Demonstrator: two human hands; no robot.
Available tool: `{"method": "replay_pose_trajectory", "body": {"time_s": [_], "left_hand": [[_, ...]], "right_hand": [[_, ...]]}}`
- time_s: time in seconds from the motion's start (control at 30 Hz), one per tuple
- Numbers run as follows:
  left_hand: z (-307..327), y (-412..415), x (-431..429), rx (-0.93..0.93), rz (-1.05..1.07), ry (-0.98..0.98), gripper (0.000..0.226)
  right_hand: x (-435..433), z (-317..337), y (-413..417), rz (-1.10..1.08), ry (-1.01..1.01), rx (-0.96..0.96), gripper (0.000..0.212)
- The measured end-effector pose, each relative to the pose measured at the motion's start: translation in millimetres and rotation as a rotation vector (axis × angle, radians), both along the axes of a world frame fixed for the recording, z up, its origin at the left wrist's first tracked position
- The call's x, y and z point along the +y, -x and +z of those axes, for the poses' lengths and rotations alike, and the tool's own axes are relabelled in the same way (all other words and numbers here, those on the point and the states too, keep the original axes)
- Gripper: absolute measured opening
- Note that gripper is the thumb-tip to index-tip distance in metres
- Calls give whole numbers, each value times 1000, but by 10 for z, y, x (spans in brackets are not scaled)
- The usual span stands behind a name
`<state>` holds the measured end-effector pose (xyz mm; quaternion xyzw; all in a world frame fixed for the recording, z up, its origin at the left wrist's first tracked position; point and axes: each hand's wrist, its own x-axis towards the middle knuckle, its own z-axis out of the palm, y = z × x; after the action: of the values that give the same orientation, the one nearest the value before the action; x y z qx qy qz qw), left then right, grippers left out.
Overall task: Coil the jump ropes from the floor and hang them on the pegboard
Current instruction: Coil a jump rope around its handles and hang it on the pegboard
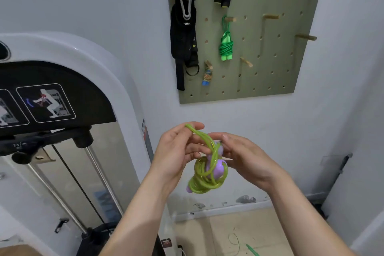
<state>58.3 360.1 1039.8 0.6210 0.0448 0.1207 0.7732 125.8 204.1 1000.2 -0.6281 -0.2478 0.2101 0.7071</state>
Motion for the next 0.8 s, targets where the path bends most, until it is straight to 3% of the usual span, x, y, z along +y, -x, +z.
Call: {"method": "replay_pose_trajectory", "body": {"time_s": [0.13,0.27,0.37,0.5,0.63,0.8], "left_hand": [[112,-149,51,-40,23,30,23],[278,-302,50,-108,-62,114,31],[387,-470,-14,-165,-105,-117,33],[468,-783,-162,-238,-74,-437,39],[572,-1144,-263,-256,21,-413,30],[699,-1701,-441,-290,27,-393,27]], "right_hand": [[146,210,-17,-106,50,-146,42],[165,343,-106,-269,32,-232,22],[141,416,-246,-358,67,-280,17],[59,511,-507,-374,-53,-179,9],[-117,631,-814,-302,-208,-59,4],[-326,783,-1344,-344,-241,-70,7]]}}
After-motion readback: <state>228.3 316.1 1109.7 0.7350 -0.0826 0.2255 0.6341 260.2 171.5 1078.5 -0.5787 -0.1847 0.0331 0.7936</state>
